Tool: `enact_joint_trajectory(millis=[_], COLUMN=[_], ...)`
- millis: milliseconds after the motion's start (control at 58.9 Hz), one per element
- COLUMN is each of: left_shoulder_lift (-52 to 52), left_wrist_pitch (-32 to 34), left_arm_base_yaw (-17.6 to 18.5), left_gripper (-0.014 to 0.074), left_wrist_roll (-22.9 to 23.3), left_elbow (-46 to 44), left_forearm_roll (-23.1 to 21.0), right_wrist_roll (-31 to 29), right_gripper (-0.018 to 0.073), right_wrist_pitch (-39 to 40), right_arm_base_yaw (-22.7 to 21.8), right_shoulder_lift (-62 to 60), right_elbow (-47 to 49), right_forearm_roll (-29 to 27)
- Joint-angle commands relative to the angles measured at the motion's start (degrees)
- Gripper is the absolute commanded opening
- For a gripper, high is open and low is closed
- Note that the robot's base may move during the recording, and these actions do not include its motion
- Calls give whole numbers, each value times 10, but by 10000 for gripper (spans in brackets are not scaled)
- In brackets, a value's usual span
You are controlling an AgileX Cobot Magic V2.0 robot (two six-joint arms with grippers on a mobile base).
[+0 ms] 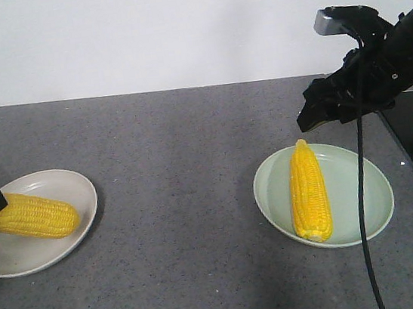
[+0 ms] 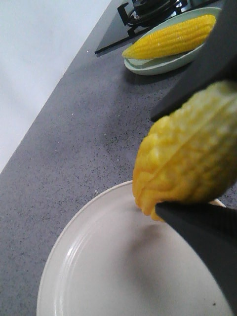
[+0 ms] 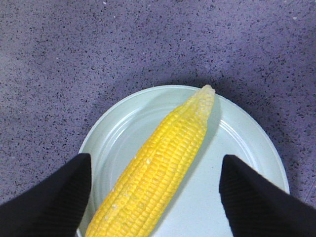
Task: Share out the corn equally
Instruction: 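Lower the left-held cob onto the cream plate and open the left gripper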
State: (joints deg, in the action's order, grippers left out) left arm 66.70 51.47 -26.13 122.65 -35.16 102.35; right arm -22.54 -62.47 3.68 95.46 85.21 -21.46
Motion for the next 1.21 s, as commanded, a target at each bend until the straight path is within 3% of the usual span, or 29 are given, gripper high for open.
enact_joint_trajectory(millis=[0,289,475,747,1188], left_shoulder_lift=[-7,-2,46,113,181], left_wrist_pitch=[-9,-33,21,18,31], left_arm_base_yaw=[1,1,1,1,30], left_gripper=[-7,-3,4,26,277], left_wrist_roll=[13,13,13,13,13], left_elbow=[-13,-56,-112,-162,-184], left_forearm_roll=[1,-29,-34,-43,-48], right_wrist_roll=[-1,-1,-1,-1,-1], right_gripper=[518,518,518,518,518], right_wrist_pitch=[18,20,20,25,34], right_arm_base_yaw=[-3,-3,-3,-3,-3], right_shoulder_lift=[-27,-27,-27,-27,-27], right_elbow=[16,16,16,16,16], right_forearm_roll=[-15,-15,-15,-15,-15])
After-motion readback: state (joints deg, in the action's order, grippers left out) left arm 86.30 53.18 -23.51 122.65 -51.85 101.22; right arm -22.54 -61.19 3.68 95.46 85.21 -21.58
